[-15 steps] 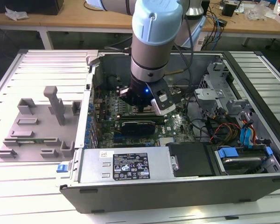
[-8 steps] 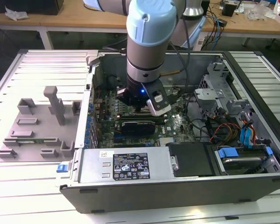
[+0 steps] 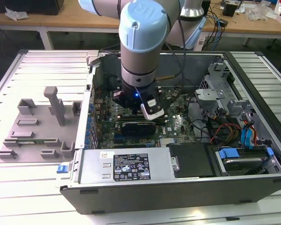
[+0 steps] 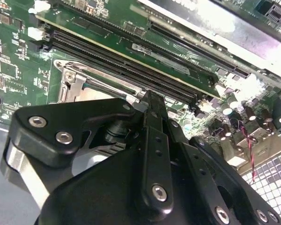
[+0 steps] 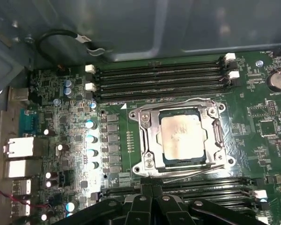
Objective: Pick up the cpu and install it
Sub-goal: 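Install the second cpu locking lever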
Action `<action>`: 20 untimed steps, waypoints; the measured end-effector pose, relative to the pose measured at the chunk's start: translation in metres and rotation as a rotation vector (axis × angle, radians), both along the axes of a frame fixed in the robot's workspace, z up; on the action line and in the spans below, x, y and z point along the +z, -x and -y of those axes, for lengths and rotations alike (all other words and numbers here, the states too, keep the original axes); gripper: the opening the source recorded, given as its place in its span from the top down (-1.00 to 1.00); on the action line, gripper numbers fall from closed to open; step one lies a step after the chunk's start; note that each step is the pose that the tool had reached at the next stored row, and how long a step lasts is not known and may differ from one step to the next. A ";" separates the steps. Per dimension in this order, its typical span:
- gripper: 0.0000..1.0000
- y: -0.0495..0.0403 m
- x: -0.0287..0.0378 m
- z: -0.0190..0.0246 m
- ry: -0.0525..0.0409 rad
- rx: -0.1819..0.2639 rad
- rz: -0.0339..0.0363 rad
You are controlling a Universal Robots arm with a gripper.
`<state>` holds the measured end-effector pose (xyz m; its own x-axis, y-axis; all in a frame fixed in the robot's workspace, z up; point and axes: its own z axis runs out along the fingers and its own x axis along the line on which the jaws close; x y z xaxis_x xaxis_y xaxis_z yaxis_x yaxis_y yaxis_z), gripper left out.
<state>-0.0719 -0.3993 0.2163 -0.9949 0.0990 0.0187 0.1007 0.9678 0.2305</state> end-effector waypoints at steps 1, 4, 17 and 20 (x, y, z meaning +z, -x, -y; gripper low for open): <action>0.79 0.0006 -0.0004 0.0000 -0.0053 -0.004 0.0000; 0.79 0.0029 -0.0017 -0.0002 -0.0240 -0.015 -0.0001; 0.79 0.0166 -0.0218 -0.0053 -0.0591 -0.096 0.0005; 0.79 0.0165 -0.0165 -0.0055 -0.0478 -0.096 0.0016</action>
<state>-0.0884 -0.3938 0.1998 -0.9809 0.1932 0.0241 0.1923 0.9416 0.2764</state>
